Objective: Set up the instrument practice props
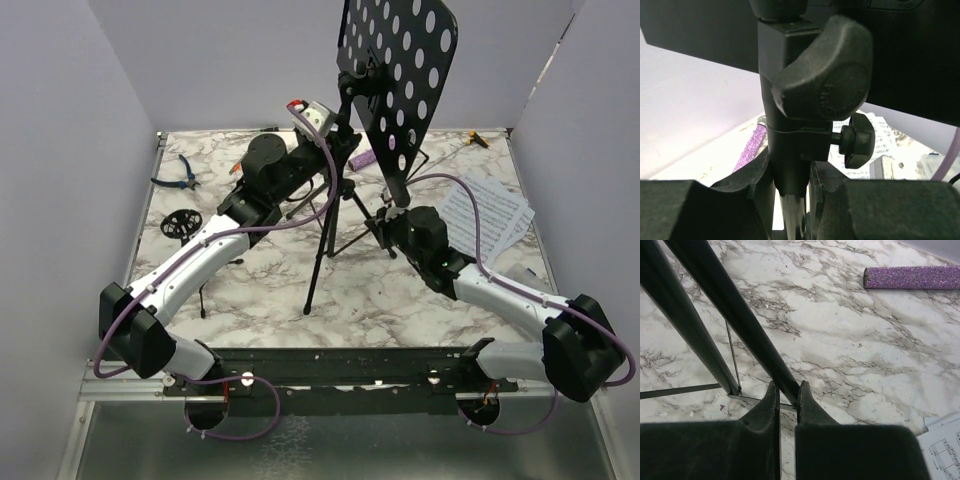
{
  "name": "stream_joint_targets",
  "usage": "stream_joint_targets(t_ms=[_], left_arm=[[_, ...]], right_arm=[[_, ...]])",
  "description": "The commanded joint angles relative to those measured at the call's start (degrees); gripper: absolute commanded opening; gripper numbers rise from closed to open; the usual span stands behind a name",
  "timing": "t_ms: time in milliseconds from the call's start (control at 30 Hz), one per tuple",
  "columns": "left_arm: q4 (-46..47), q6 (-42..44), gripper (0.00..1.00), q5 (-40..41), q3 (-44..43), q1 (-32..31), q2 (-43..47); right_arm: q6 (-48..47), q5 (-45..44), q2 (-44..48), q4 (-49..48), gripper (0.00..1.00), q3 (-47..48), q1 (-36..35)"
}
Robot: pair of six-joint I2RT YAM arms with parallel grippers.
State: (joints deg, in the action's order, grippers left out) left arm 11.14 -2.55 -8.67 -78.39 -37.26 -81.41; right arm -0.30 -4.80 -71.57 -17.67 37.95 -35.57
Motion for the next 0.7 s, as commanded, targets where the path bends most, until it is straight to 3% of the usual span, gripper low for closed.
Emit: stream_joint_targets(t_ms=[0, 67, 233, 300, 400, 667], left_arm=[[28.8, -1.1, 0.0, 5.8, 1.6, 0.7, 12.1], [30.5, -2.0, 0.0, 6.4, 4.5, 0.7, 12.9], [32.2, -3.7, 0.0, 5.7, 8.8, 0.7, 14.0], [32.5, -4.6, 0.0, 4.9, 9.6, 0.7, 13.9], [33.0, -6.3, 0.0, 4.0, 10.9, 0.7, 13.7], [33.9, -7.9, 0.0, 4.0, 14.1, 0.7, 13.2]], right_arm=[[7.7, -9.1, -0.9, 11.8, 0.01, -2.8, 1.7], [7.2, -6.3, -0.1, 11.4, 0.08, -2.4, 1.7], [5.3, 4.0, 4.0, 9.5, 0.5, -1.3, 1.7], [4.2, 8.8, 5.3, 7.8, 0.61, -1.0, 1.7], [2.7, 13.8, 5.3, 4.9, 0.69, -0.2, 1.7], [0.8, 16.2, -0.4, 1.4, 0.74, 3.5, 1.7]])
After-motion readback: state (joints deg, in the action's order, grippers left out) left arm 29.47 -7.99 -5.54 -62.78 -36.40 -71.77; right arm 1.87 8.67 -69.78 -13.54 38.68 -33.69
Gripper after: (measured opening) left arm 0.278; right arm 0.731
